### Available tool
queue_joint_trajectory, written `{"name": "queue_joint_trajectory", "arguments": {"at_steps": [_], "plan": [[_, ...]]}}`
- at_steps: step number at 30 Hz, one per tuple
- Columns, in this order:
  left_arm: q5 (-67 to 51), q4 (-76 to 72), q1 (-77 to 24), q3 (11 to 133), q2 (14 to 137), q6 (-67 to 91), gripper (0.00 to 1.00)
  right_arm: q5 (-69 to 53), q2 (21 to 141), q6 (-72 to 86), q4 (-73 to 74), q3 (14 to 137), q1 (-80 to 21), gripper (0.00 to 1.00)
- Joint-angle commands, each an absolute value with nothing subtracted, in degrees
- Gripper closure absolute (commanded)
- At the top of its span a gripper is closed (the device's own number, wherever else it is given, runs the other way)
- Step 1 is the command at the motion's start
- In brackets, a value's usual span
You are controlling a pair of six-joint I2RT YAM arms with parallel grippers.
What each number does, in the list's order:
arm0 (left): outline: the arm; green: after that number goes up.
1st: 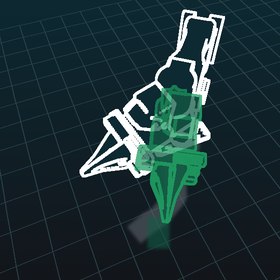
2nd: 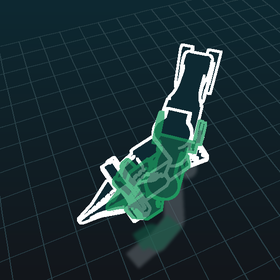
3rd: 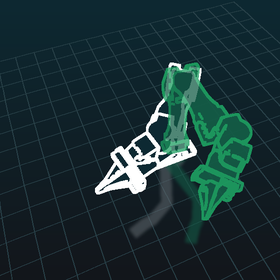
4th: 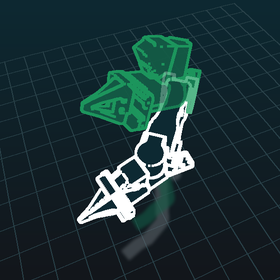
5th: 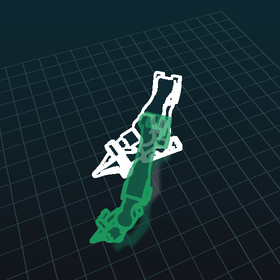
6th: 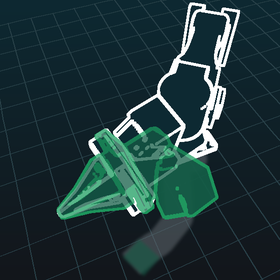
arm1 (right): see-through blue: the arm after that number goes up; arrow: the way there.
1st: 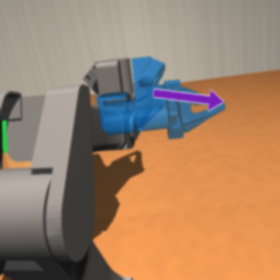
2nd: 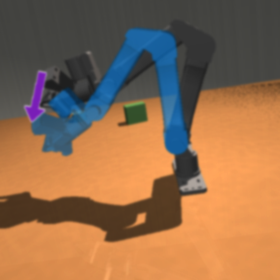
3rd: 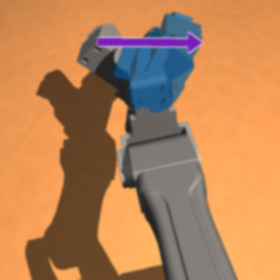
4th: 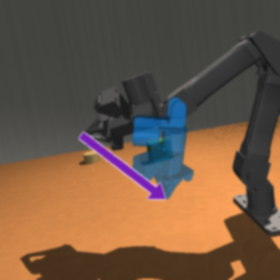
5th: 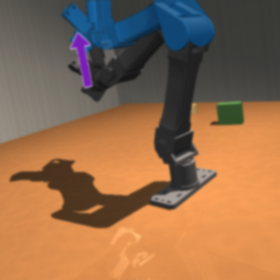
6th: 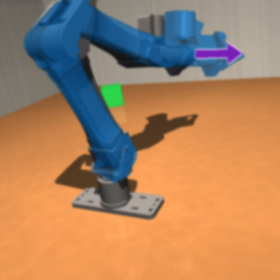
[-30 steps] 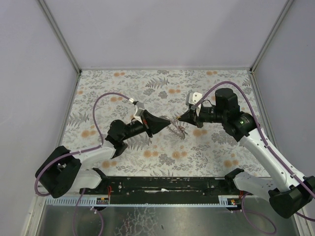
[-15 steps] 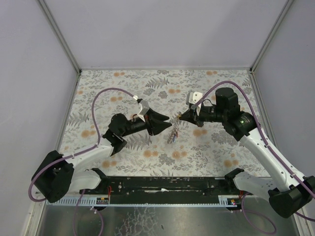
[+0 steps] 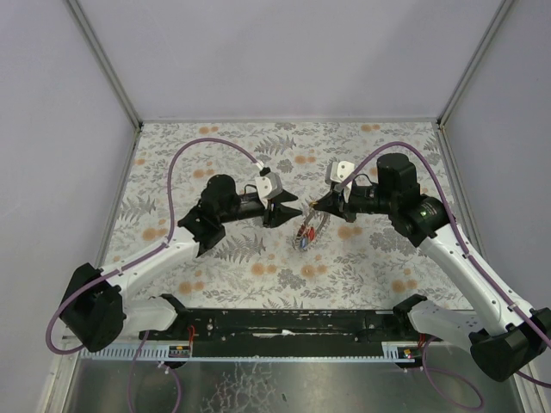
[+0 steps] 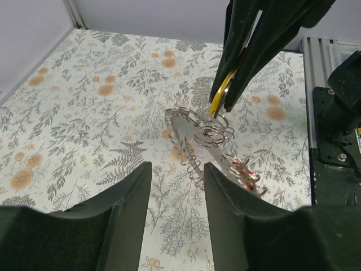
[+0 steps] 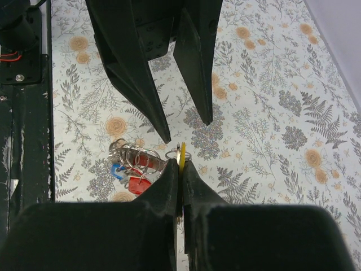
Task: Remove the keys from the keyring
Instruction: Remove the key from the keyring.
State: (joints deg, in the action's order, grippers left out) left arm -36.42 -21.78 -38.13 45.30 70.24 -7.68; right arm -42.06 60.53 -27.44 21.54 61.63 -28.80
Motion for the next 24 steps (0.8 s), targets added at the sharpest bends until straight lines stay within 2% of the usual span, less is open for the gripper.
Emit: {"name": "queue_joint_trajectory", "arguments": {"at_steps": [1,12,17,24], "plan": [[-37.01,-20.10,-37.39,44.82,70.24,-10.79,0.59,-43.10,59.37,-28.49,19.95,63.99,-28.52,1.00],[-43.32,-18.79,-36.64,47.09,69.35,-15.33,0.58,-46.29,59.85,-32.66,24.43,65.32,-28.55,1.00],[-47.00,-23.72,-36.86,46.01,70.27,-10.51,0.58,-46.96,60.46,-32.49,23.85,65.65,-28.52,1.00],[-45.92,-33.97,-38.89,43.19,71.61,-2.13,0.61,-47.19,60.99,-31.86,23.17,65.57,-28.48,1.00]]}}
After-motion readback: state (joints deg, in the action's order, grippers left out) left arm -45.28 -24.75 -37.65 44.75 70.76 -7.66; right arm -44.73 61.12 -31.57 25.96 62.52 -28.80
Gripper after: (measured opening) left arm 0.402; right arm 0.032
